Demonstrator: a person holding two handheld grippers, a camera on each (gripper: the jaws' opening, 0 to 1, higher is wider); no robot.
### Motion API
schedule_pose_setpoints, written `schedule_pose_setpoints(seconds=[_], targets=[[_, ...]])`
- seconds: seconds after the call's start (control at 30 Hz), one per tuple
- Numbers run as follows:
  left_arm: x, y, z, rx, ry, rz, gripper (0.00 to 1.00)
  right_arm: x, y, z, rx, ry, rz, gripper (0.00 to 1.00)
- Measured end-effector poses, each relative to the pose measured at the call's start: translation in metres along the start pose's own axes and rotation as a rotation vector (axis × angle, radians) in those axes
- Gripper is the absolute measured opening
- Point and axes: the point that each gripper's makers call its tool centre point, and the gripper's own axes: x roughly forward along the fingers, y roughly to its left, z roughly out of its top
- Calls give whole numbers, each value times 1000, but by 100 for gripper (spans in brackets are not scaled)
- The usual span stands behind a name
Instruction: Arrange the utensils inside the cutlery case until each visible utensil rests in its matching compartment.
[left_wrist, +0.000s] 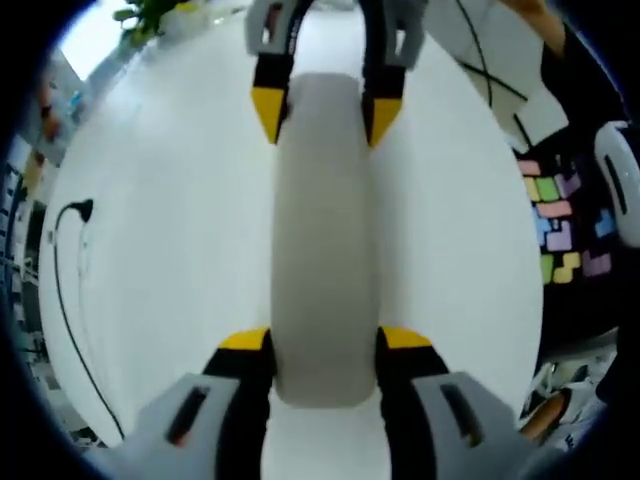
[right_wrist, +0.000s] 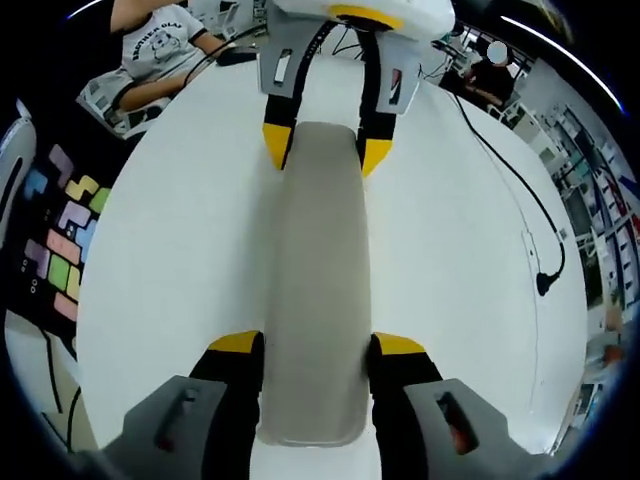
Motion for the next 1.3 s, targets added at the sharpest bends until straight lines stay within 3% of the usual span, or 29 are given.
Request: schedule_pose_setpoints(seconds=[0.13,0.43,0.53,0.8,1.03,1.13,1.2,1.3], targets=[[0,-2,0,-2,-9,-9,43,4,3,-1,-3,10,30,43],[8,-10,3,-18,32,-3,43,7,4,-4,49,55,61,43],[7,4,0,-28,44,-5,43,7,6,-6,55,69,77,43],[6,10,-3,-25,74,14,44,7,-2,-7,75,33,94,44],[6,8,-2,-39,26,16,44,8,-4,-7,87,3,93,46],[6,8,-1,-75,-13,21,45,8,5,-5,92,-10,119,57],[6,6,-1,-69,-17,16,49,10,11,-6,46,6,120,63],[6,5,0,-128,-31,11,54,13,10,-1,79,-11,104,74]])
